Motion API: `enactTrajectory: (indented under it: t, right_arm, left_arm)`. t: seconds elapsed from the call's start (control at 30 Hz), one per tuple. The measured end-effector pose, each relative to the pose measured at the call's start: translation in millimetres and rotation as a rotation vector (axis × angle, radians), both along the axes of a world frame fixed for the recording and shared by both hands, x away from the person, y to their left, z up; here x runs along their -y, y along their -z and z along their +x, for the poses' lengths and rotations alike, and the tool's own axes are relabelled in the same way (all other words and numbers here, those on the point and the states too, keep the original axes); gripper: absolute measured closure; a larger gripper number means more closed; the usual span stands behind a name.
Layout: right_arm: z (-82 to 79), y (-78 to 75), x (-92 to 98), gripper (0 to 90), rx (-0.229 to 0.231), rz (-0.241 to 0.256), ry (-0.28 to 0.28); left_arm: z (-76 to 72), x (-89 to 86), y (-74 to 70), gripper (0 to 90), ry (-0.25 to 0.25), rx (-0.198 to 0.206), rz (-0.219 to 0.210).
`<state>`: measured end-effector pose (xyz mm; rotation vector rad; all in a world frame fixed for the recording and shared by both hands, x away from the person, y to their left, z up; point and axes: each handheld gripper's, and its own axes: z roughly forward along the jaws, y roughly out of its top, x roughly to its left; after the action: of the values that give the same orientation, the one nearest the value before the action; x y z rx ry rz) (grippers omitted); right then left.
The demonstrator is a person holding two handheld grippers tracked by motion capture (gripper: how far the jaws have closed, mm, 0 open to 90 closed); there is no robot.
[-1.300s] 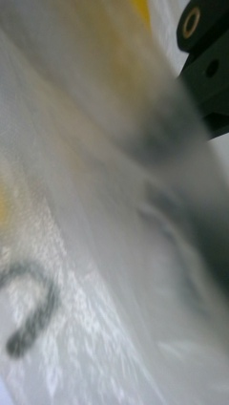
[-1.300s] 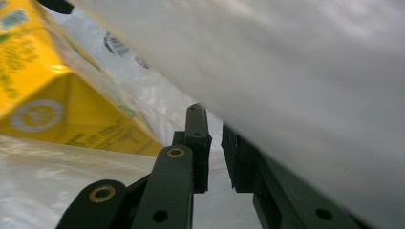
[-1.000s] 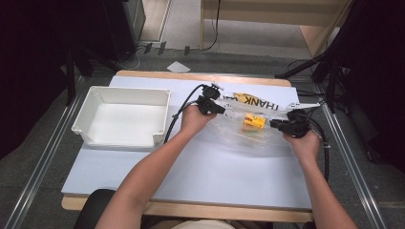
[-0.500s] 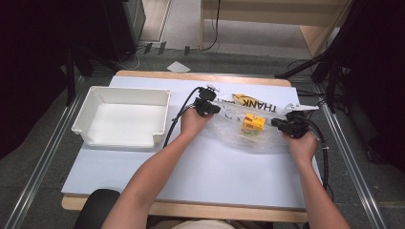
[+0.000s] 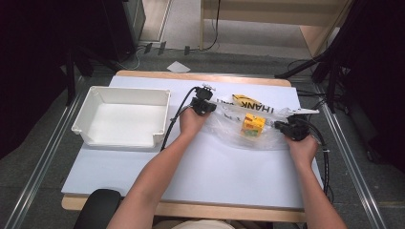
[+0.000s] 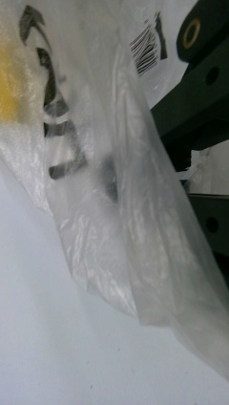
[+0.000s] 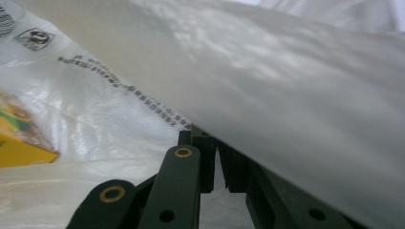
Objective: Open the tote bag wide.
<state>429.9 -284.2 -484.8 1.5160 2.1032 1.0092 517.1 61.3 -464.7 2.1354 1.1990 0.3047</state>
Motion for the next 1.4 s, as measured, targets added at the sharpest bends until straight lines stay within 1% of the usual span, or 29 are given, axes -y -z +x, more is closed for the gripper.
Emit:
enactTrajectory:
  t: [0.07, 0.13, 0.2, 0.23, 0.3, 0.33, 0.37, 0.4, 0.43, 0.5, 0.53, 0.57, 0.6, 0.63, 0.73, 0.83, 0.87, 0.9, 0.97, 1.03, 1.07, 1.1, 1.13, 1.17, 1.23, 1.27, 1.3, 1.37, 1.4]
  right_arm:
    - [0.0, 0.9, 3.1, 87.1, 0.005, 0.008, 0.016]
    - [-0.7, 0.9, 6.0, 89.5, 0.011, -0.013, 0.035]
    - [-0.9, 0.9, 7.7, 90.0, 0.012, -0.017, 0.041]
    - [-1.6, 1.1, 12.3, 90.0, 0.007, -0.010, 0.058]
    - [-2.6, 0.7, 14.8, 90.0, 0.002, -0.015, 0.066]
    - [-2.6, 0.7, 14.8, 90.0, 0.002, -0.015, 0.066]
    - [-5.0, -0.2, 18.0, 90.0, 0.005, -0.051, 0.076]
    - [-5.0, -0.2, 18.0, 90.0, 0.005, -0.051, 0.076]
    - [-6.4, -0.4, 20.9, 90.0, 0.002, -0.056, 0.085]
    - [-13.0, 0.0, 29.2, 90.0, -0.007, -0.042, 0.106]
    - [-13.0, 0.0, 29.2, 90.0, -0.007, -0.042, 0.106]
    - [-15.5, 0.5, 32.8, 90.0, -0.005, -0.040, 0.113]
    - [-15.5, 0.5, 32.8, 90.0, -0.005, -0.040, 0.113]
    - [-17.2, 0.2, 34.1, 90.0, -0.003, -0.056, 0.120]
    - [-18.1, 0.2, 32.6, 90.0, 0.003, -0.073, 0.126]
    - [-18.7, 0.5, 33.1, 90.0, 0.002, -0.064, 0.130]
    - [-18.8, 0.8, 34.4, 90.0, -0.002, -0.047, 0.130]
    - [-18.7, 1.2, 35.3, 90.0, 0.000, -0.042, 0.129]
    - [-18.5, 1.6, 36.1, 90.0, -0.001, -0.033, 0.130]
    - [-18.8, 1.7, 36.7, 90.0, -0.002, -0.023, 0.132]
    - [-18.8, 1.7, 36.7, 90.0, -0.002, -0.023, 0.132]
    - [-18.8, 1.8, 37.5, 90.0, -0.003, -0.018, 0.132]
    - [-19.0, 2.1, 40.1, 90.0, -0.002, -0.016, 0.131]
    - [-19.0, 2.1, 40.1, 90.0, -0.002, -0.016, 0.131]
    - [-18.6, 2.4, 41.4, 90.0, 0.008, -0.040, 0.130]
    - [-18.4, 2.4, 41.0, 90.0, 0.012, -0.055, 0.125]
    - [-18.4, 2.4, 41.0, 90.0, 0.012, -0.055, 0.125]
    - [-17.7, 1.6, 41.2, 90.0, 0.005, -0.064, 0.125]
    - [-17.7, 1.6, 41.2, 90.0, 0.005, -0.064, 0.125]
  left_arm:
    - [-0.4, -0.6, 1.2, 88.4, -0.018, 0.023, 0.007]
    - [-2.4, 0.4, 1.9, 89.5, -0.041, 0.071, 0.058]
    - [-2.2, -0.9, 2.3, 89.7, -0.043, 0.078, 0.060]
    - [-2.0, -3.5, 2.3, 89.8, -0.064, 0.068, 0.047]
    - [-1.3, -5.3, 2.9, 90.0, -0.081, 0.061, 0.025]
    - [-1.3, -5.3, 2.9, 90.0, -0.081, 0.061, 0.025]
    - [-0.1, -8.1, 2.3, 90.0, -0.091, 0.042, 0.011]
    - [-0.1, -8.1, 2.3, 90.0, -0.091, 0.042, 0.011]
    - [1.0, -11.3, 2.2, 90.0, -0.102, 0.022, -0.016]
    - [0.9, -15.8, 2.4, 90.0, -0.096, 0.018, -0.024]
    - [0.6, -16.9, 2.4, 90.0, -0.084, 0.023, -0.017]
    - [0.2, -17.8, 1.4, 90.0, -0.080, 0.028, 0.005]
    - [0.2, -17.8, 1.4, 90.0, -0.080, 0.028, 0.005]
    - [-0.4, -16.9, 0.4, 90.0, -0.085, 0.036, 0.029]
    - [-1.1, -16.6, 0.2, 90.0, -0.086, 0.042, 0.040]
    - [-2.0, -15.4, 0.3, 90.0, -0.056, 0.061, 0.065]
    - [-1.0, -16.2, -0.2, 90.0, -0.051, 0.052, 0.057]
    - [0.8, -17.3, -2.1, 89.9, -0.049, 0.025, 0.055]
    - [2.5, -17.5, -2.9, 89.4, -0.060, 0.010, 0.049]
    - [3.7, -17.1, -2.1, 88.8, -0.086, 0.009, 0.033]
    - [3.7, -17.1, -2.1, 89.0, -0.086, 0.009, 0.033]
    - [4.5, -18.6, -1.5, 89.0, -0.089, 0.004, 0.018]
    - [6.2, -21.9, -1.0, 90.0, -0.074, -0.007, -0.001]
    - [6.2, -21.9, -1.0, 90.0, -0.074, -0.007, -0.001]
    - [9.9, -23.4, -3.4, 90.0, -0.079, -0.040, 0.002]
    - [10.3, -23.6, -3.9, 90.0, -0.090, -0.038, 0.010]
    - [10.3, -23.6, -3.9, 90.0, -0.090, -0.038, 0.010]
    - [11.4, -26.4, -2.8, 90.0, -0.135, -0.030, 0.000]
    - [11.4, -26.4, -2.8, 90.0, -0.135, -0.030, 0.000]
